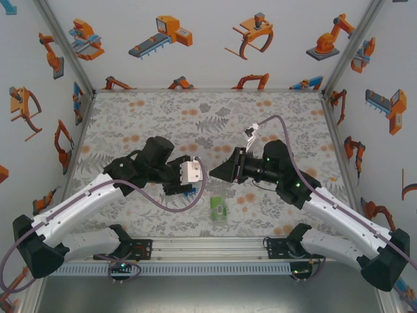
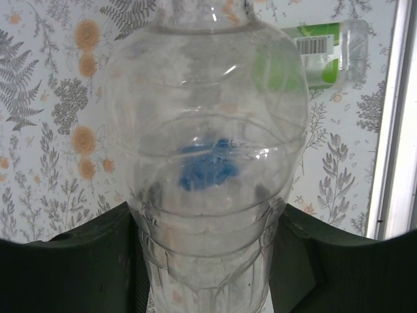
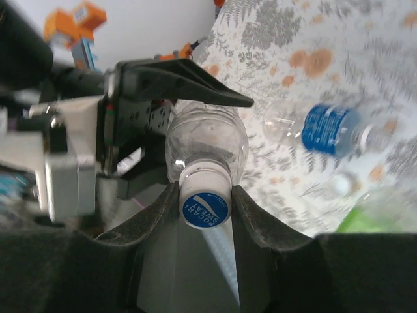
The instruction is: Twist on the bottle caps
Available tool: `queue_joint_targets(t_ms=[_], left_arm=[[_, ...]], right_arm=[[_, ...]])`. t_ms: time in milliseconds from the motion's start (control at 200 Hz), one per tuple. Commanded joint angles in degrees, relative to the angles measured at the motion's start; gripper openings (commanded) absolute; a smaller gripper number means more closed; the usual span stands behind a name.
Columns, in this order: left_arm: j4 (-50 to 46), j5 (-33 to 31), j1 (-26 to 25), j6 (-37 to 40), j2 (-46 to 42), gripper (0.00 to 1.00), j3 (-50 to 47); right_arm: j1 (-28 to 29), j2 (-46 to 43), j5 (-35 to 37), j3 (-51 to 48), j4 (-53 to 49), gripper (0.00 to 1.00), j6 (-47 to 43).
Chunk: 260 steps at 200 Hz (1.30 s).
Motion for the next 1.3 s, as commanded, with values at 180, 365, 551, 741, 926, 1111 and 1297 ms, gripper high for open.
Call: queue_joint_targets(t_ms=[180, 365, 551, 741, 926, 1111, 1297], left_arm=[[18.66, 5.03, -1.44, -1.55, -2.56, 0.00, 0.31], [17.51, 6.08, -1.40, -1.38, -1.81, 0.00, 0.29], [15.55, 5.09, -1.40, -1.66, -1.71, 0.00, -1.14], [17.43, 4.52, -1.23, -5.16, -3.92, 0.00, -5.99], [15.74, 5.43, -1.05, -6.30, -5.61, 0.00, -6.85], [14.16, 7.25, -1.02, -7.58, -5.86, 0.00, -6.30], [11.92, 12.06, -1.03, -8.38, -6.06, 0.00, -5.43]], right_arm=[[0.58, 1.58, 4.97, -3.45, -3.39, 0.00, 28.17], [0.56, 1.01, 7.21, -0.31, -8.75, 0.09, 23.23], [0.50, -0.18, 10.33, 4.39, -12.14, 0.45, 12.59], [0.29, -1.19, 14.34, 14.58, -18.77, 0.71, -3.93], [0.32, -1.52, 11.76, 19.99, -19.55, 0.69, -24.02], [0.27, -1.66, -7.53, 20.00, -17.64, 0.61, -51.31], [0.27, -1.61, -22.57, 21.10, -23.22, 0.58, -77.07]])
